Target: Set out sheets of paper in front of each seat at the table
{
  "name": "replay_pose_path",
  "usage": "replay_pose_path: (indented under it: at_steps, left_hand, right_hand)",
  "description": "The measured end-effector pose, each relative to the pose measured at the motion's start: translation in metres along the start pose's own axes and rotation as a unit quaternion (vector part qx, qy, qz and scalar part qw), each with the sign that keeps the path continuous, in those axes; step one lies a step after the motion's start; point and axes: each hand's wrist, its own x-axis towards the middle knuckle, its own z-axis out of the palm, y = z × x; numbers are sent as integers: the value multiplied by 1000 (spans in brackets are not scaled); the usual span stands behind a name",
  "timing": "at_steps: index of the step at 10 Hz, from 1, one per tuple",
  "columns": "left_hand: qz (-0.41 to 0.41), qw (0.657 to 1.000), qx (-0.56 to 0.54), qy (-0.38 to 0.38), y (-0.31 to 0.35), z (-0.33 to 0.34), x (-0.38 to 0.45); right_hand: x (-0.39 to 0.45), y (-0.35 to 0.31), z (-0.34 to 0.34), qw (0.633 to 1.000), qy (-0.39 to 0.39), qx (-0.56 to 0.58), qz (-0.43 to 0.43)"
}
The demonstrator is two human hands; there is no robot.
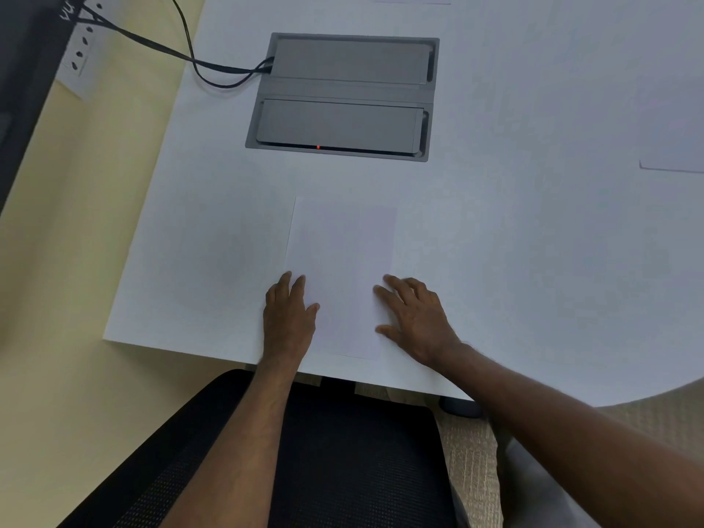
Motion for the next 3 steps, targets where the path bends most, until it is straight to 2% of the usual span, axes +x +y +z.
replay_pose_path:
  at_steps: [1,2,3]
  left_hand:
    - [10,1000,20,-6,5,1,-8]
    - [59,996,62,11,22,6,-29]
    - [79,994,76,-5,42,7,-37]
  right_hand:
    - [-8,-1,-6,1000,1,-1,-12]
    - [-30,12,-19,999,23,-7,-28]
    - [-40,22,-33,999,32,-39,-1]
